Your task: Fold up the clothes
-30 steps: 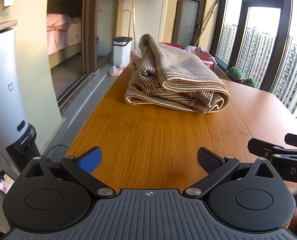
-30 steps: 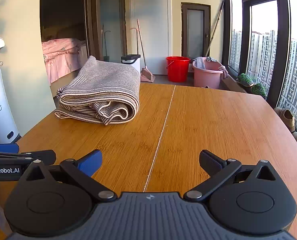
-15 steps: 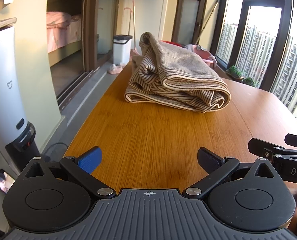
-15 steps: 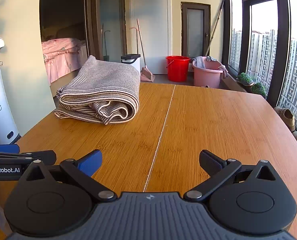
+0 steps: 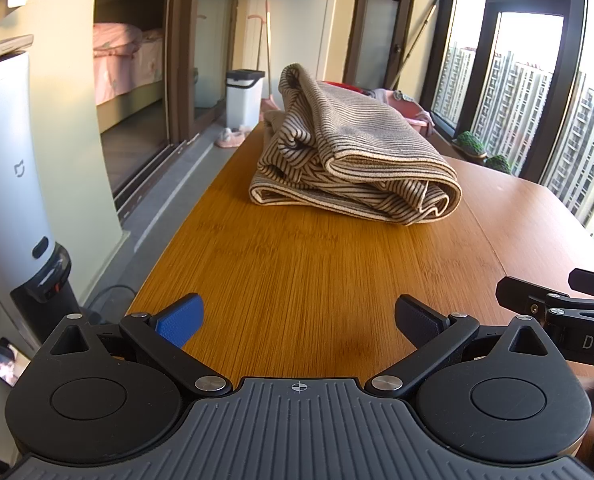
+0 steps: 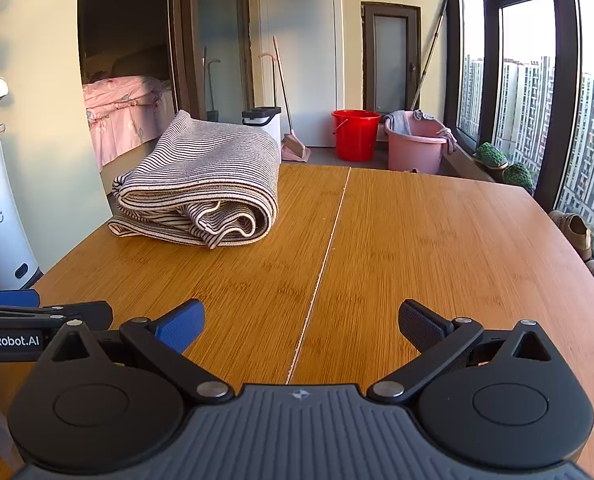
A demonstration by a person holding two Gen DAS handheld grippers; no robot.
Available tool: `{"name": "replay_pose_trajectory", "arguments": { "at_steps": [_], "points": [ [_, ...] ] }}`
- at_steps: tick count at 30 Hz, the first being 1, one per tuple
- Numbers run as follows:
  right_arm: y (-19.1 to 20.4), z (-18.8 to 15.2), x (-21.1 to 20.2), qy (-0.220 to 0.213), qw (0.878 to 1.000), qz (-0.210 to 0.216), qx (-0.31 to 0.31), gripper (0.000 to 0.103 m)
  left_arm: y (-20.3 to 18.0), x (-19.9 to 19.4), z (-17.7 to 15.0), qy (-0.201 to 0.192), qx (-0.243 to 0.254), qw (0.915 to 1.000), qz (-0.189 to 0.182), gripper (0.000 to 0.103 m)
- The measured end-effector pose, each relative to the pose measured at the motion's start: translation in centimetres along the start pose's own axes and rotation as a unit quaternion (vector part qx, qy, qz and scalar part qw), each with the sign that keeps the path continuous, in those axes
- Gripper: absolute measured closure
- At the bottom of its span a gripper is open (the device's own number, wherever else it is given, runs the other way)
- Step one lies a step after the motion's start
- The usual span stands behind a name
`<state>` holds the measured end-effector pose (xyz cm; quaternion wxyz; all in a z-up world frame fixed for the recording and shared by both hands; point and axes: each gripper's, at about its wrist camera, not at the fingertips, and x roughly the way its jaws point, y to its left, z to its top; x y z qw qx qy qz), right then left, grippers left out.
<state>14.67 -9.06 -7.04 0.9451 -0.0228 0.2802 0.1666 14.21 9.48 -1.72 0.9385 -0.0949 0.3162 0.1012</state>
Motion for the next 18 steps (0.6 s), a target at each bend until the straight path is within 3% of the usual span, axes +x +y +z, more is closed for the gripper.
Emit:
{"name": "replay_pose_trajectory", "arguments": {
  "at_steps": [18],
  "points": [
    [-0.32,0.07,-0.02,0.002,1.0,0.002,0.003,0.0,-0.19,0.06,-0.07,0.0,-0.002,1.0,0.0,0.0]
  ]
}}
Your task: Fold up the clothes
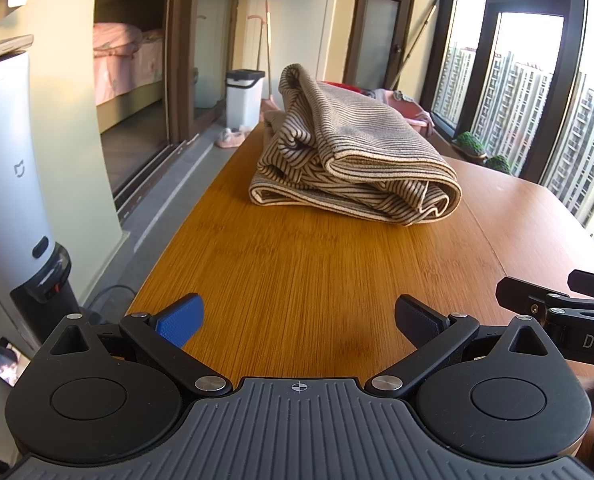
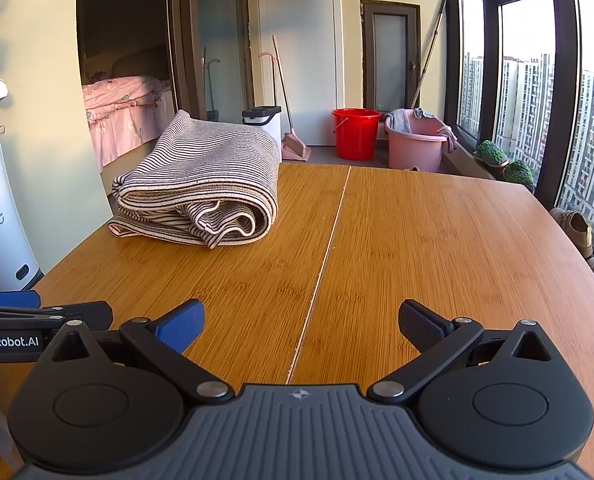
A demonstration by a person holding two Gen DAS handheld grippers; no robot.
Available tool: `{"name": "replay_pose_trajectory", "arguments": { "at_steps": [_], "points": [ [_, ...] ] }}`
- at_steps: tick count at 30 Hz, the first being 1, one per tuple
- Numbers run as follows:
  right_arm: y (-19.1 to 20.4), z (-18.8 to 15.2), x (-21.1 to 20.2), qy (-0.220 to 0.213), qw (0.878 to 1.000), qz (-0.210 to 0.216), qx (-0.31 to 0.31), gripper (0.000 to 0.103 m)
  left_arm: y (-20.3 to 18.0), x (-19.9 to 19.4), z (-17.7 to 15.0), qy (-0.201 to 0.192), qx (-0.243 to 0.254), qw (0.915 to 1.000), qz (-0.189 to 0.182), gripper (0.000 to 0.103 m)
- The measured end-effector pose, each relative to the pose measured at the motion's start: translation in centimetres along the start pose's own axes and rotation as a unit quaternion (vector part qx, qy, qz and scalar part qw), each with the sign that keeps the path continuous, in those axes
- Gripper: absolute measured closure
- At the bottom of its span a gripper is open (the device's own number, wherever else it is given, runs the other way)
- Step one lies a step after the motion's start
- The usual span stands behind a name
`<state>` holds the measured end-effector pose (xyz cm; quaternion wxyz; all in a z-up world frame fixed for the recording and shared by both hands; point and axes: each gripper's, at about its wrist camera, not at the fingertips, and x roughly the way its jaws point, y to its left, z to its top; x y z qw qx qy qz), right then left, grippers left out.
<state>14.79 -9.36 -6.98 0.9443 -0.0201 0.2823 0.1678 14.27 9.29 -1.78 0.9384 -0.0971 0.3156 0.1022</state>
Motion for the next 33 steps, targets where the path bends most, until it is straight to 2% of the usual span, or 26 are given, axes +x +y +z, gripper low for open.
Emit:
{"name": "replay_pose_trajectory", "arguments": {
  "at_steps": [10,20,33],
  "points": [
    [0.0,-0.1,-0.2,0.001,1.0,0.0,0.002,0.0,-1.1,-0.3,0.1,-0.004,0.047,0.9987,0.021,0.0],
    [-0.5,-0.1,-0.4,0.001,1.0,0.001,0.002,0.0,0.9,0.1,0.5,0.015,-0.005,0.9999,-0.004,0.0],
    [-0.5,0.0,-0.3,0.002,1.0,0.001,0.003,0.0,0.7,0.1,0.4,0.015,-0.007,0.9999,0.002,0.0]
  ]
}}
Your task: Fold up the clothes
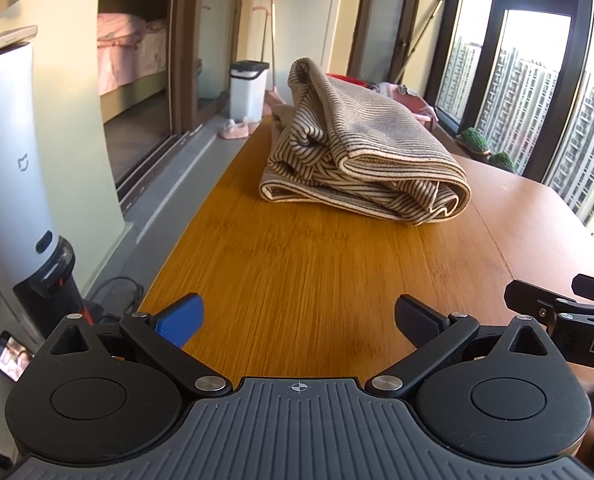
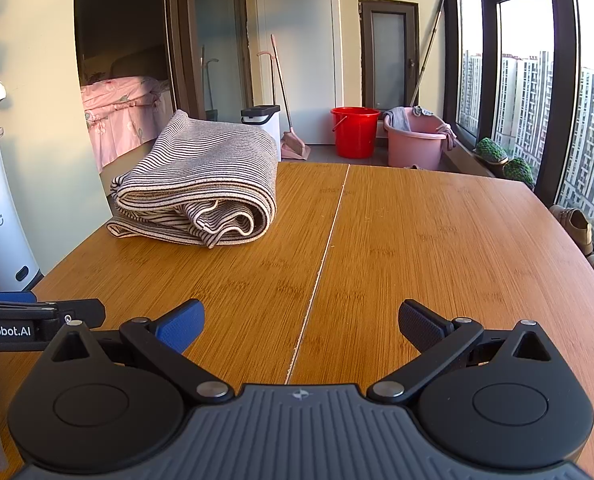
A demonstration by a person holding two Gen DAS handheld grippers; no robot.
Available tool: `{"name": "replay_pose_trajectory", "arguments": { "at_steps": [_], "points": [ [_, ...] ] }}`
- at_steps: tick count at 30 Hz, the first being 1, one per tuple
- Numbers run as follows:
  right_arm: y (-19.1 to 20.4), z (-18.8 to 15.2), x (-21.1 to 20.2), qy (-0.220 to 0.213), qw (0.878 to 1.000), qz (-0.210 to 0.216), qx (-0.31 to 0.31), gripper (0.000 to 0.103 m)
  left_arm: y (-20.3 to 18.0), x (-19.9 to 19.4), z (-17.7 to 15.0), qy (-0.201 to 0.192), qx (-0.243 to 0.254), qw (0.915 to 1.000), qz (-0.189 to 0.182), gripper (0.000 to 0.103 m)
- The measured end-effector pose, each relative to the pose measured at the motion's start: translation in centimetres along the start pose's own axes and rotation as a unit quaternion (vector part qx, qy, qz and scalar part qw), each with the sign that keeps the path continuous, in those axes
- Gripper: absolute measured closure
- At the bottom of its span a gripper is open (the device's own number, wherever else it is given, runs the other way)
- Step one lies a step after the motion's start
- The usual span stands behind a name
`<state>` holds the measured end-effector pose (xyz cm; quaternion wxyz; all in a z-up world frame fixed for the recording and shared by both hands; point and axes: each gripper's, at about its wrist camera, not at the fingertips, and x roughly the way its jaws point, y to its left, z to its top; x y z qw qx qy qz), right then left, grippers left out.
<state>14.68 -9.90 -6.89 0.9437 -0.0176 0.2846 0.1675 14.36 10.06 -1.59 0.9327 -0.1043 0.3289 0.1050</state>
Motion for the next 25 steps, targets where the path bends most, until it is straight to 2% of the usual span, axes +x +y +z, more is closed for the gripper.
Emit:
{"name": "replay_pose_trajectory", "arguments": {
  "at_steps": [25],
  "points": [
    [-0.21,-0.06,0.16,0.004,1.0,0.004,0.003,0.0,0.01,-0.23,-0.19,-0.004,-0.02,0.9997,-0.011,0.0]
  ]
}}
